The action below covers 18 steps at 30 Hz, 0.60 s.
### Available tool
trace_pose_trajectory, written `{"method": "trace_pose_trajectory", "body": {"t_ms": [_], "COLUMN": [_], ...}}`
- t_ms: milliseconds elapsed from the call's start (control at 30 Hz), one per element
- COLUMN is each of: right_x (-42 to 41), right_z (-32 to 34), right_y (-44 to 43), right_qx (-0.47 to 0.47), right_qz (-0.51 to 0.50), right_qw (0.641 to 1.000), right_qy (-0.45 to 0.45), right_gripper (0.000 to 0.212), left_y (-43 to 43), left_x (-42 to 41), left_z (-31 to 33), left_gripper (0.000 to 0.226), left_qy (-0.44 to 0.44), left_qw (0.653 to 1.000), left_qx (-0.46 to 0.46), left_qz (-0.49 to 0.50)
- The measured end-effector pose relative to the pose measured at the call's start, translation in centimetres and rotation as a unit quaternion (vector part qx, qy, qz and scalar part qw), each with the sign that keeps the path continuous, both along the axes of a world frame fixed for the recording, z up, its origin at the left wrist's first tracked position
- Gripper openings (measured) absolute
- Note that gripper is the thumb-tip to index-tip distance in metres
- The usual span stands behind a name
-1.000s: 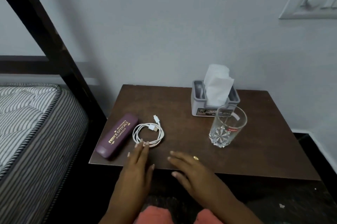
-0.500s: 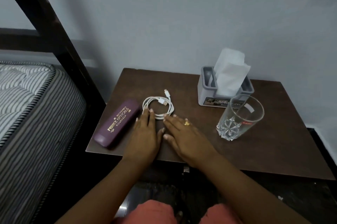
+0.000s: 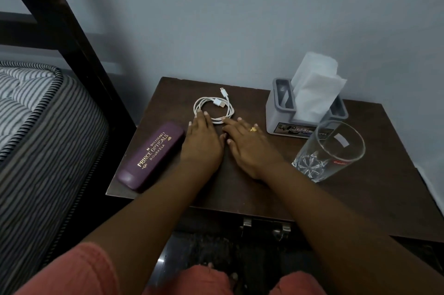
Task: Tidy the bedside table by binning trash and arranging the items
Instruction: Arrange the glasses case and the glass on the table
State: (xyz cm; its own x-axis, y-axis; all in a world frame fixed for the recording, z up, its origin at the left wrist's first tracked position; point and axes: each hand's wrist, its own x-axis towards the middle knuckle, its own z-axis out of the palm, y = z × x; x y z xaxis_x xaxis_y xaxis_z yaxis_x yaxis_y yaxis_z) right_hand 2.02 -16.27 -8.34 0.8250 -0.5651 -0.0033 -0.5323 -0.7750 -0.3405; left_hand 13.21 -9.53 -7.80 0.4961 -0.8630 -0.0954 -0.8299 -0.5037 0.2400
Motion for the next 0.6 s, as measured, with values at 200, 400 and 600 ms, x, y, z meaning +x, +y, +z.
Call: {"method": "trace_pose_trajectory", "body": {"t_ms": [200,400,600], "right_x": [0.2,0.7,4.5], "right_z": [0.5,1.9,2.8], "right_y": [0.3,1.9,5.3], "right_qx": [0.020,0.061,0.295], "right_qz": [-0.002,-0.006,-0.151], "right_qw": [0.999,0.998,0.919], "right_qy": [0.035,0.012,-0.214], "right_gripper": [0.045,0.053,0.046], "left_y": [0.0,3.1,13.8], "left_x": [-0.1,-1.0,-0.2], "left_z": [-0.1,1.9,1.9], "left_gripper": [0.069,0.070,0.069], "left_qy": [-0.017,-0.019,0.073], "left_qw": [1.000,0.998,0.924], "left_qx": [0.014,-0.059,-0.344], "left_qz": [0.009,-0.018,0.154]}}
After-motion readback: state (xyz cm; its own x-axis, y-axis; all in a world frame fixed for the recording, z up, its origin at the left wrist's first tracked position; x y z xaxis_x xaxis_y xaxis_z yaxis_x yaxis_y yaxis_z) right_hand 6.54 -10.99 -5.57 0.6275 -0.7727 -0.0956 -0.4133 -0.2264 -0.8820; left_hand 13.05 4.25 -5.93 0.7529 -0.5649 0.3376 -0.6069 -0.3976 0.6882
